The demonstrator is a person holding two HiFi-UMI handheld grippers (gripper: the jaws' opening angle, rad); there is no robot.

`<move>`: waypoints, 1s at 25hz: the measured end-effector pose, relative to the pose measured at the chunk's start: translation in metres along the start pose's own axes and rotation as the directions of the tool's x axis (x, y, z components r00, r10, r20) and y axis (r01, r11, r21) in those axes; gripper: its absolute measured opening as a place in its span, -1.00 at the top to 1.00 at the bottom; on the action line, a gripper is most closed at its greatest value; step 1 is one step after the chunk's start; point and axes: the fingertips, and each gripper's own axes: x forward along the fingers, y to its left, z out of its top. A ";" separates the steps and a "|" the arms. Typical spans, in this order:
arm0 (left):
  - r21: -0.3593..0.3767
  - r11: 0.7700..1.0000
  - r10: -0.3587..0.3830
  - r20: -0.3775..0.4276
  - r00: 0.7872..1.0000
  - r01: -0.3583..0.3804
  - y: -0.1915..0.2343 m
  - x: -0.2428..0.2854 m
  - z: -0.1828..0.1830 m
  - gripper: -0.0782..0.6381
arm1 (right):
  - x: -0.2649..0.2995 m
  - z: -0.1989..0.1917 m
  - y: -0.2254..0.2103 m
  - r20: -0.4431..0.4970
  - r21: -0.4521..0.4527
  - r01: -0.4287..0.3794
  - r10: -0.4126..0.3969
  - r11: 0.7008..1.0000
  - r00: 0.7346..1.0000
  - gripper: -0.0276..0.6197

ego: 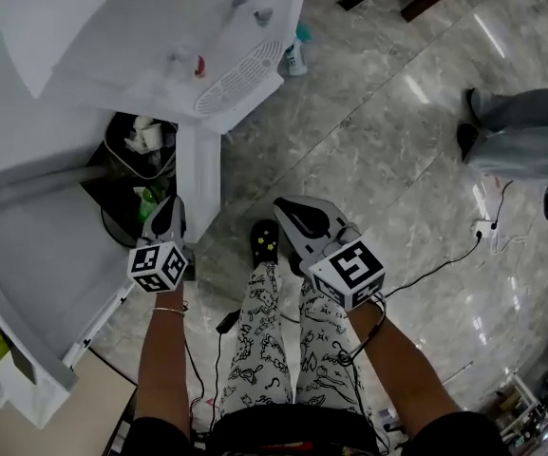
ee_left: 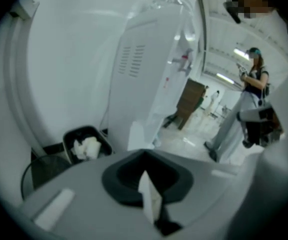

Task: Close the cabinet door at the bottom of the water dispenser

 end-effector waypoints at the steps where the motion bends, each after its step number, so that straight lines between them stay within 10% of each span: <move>1: -0.003 1.000 0.015 -0.021 1.000 -0.015 0.009 0.003 -0.009 0.79 | 0.002 -0.005 0.000 -0.003 0.011 -0.006 0.006 1.000 1.000 0.86; 9: 0.076 0.997 0.043 -0.174 0.984 -0.030 0.032 0.005 -0.064 0.79 | 0.014 -0.032 -0.007 -0.034 0.055 -0.019 0.021 0.998 0.999 0.86; 25: -0.122 0.992 -0.001 -0.140 0.990 -0.016 -0.023 0.018 -0.074 0.79 | 0.007 -0.017 -0.044 0.016 0.106 0.023 -0.025 0.994 1.000 0.86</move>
